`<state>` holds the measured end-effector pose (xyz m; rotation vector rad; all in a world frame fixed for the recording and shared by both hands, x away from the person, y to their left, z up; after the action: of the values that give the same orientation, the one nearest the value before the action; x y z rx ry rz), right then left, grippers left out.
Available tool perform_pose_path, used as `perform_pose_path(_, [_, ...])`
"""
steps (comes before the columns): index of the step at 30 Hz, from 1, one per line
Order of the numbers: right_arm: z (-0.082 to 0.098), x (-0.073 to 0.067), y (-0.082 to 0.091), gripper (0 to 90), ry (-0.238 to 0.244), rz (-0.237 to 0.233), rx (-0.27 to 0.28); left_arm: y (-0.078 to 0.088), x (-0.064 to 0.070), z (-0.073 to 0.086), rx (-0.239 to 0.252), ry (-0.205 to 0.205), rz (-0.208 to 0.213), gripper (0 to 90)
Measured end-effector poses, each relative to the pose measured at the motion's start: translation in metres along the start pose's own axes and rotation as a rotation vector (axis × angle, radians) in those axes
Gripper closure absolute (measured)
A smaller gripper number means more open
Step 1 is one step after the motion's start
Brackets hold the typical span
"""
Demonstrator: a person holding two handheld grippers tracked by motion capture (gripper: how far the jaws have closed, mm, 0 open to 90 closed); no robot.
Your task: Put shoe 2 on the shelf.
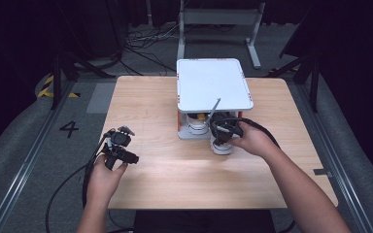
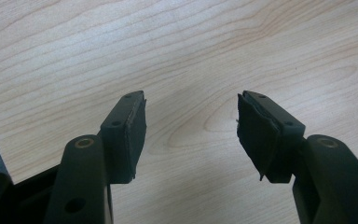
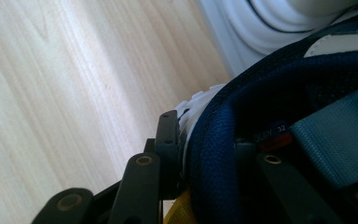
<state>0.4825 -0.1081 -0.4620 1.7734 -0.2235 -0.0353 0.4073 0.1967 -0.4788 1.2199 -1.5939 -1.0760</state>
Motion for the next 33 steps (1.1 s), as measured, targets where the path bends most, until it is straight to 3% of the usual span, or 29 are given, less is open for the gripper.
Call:
perform_pose_path(6, [-0.009, 0.003, -0.001, 71.8, -0.005, -0.031, 0.044, -0.002, 0.001, -0.002, -0.002, -0.001, 0.001, 42.5])
perform_pose_path(10, [-0.007, 0.008, -0.007, 70.6, 0.008, 0.012, 0.026, -0.001, 0.002, -0.002, -0.001, -0.010, 0.002, 42.5])
perform_pose_path(12, [-0.004, 0.010, -0.012, 68.6, 0.047, 0.056, -0.004, -0.001, 0.003, -0.002, -0.001, -0.008, 0.002, 42.6])
perform_pose_path(15, [-0.005, 0.013, -0.009, 58.8, 0.035, 0.107, 0.007, 0.000, 0.002, -0.002, 0.002, -0.004, 0.003, 42.5])
perform_pose_path(17, [-0.007, 0.017, -0.002, 50.8, 0.036, 0.171, 0.036, 0.001, 0.002, -0.003, 0.002, -0.008, 0.004, 42.5])
perform_pose_path(28, [-0.004, 0.013, 0.024, 50.5, -0.011, 0.222, 0.100, -0.004, 0.009, -0.009, -0.003, -0.023, 0.011, 42.2])
perform_pose_path(33, [0.002, 0.007, 0.053, 55.3, -0.082, 0.244, 0.169, -0.004, 0.010, -0.013, -0.002, -0.031, 0.015, 42.2])
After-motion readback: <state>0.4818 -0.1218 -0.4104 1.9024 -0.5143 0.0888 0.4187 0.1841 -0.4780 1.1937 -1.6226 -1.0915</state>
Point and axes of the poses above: each handheld gripper's, and its own axes: y roughly backward along the jaws, z roughly out of its underside, x roughly to its right, the point moved 8 cm from there along -y, roughly forward along the jaws, and after that the axes turned 13 degrees about y, right-handed, at the moved point
